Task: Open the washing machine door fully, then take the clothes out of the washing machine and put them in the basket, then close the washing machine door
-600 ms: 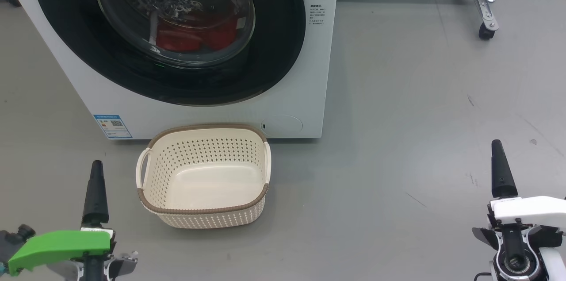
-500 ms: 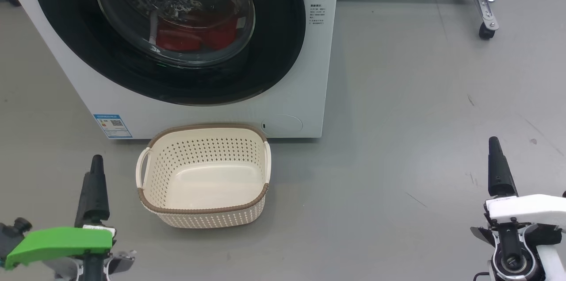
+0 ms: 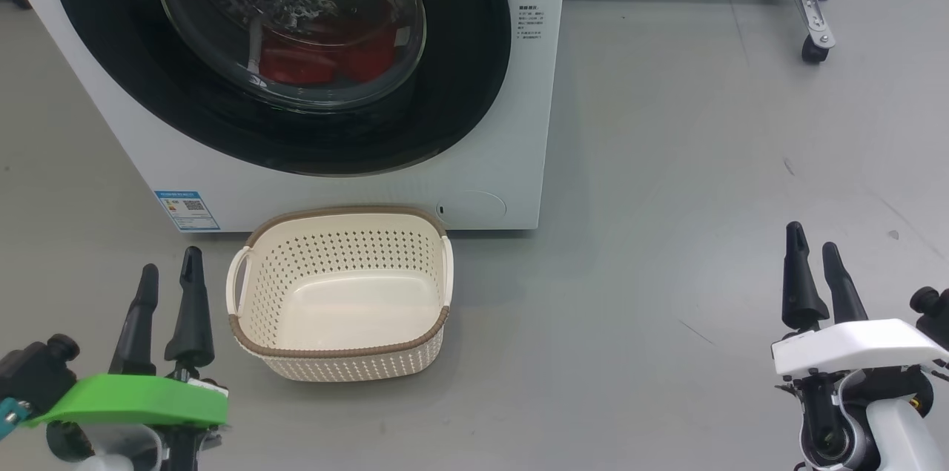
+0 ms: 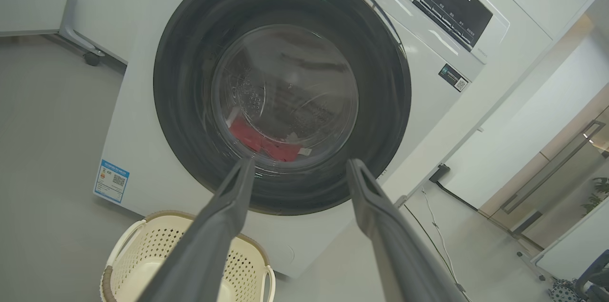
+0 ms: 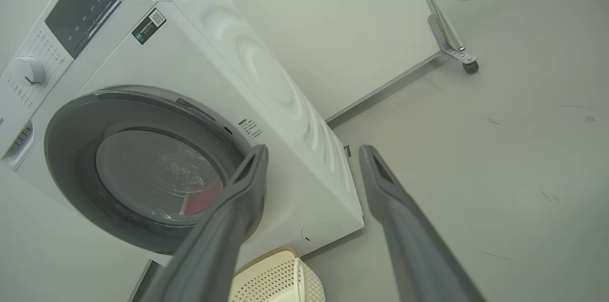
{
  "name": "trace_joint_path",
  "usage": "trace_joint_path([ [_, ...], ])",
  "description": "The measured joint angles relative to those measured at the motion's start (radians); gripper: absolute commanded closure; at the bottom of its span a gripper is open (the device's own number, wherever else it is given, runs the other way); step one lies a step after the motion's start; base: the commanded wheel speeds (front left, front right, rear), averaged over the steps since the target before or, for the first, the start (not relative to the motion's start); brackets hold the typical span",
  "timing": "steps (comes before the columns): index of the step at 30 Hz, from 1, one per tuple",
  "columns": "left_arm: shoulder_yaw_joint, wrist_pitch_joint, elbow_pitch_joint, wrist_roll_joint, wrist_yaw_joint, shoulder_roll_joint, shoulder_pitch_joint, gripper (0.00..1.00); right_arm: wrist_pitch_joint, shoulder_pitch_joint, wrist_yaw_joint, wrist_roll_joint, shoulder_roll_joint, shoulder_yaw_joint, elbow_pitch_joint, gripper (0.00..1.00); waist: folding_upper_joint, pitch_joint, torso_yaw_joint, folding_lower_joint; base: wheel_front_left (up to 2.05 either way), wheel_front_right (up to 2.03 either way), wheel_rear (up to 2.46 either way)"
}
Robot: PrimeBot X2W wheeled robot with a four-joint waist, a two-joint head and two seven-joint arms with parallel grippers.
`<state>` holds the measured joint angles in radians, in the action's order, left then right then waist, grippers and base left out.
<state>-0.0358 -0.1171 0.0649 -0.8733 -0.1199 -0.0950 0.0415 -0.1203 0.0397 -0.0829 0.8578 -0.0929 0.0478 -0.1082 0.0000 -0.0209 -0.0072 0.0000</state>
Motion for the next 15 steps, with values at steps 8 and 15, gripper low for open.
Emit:
trace_joint_path([
  [8, -0.038, -0.030, -0.001, 0.214, 0.011, -0.009, -0.002, 0.00, -0.027, 0.000, 0.034, -0.194, -0.034, 0.064, 0.001, 0.00, 0.0000, -0.006, -0.003, 0.0000, 0.00, 0.00, 0.00],
  [15, -0.073, -0.053, 0.024, 0.375, 0.049, -0.012, -0.007, 0.00, -0.047, 0.000, 0.060, -0.301, -0.033, 0.104, -0.018, 0.00, 0.0000, -0.012, -0.004, 0.0000, 0.00, 0.00, 0.00],
])
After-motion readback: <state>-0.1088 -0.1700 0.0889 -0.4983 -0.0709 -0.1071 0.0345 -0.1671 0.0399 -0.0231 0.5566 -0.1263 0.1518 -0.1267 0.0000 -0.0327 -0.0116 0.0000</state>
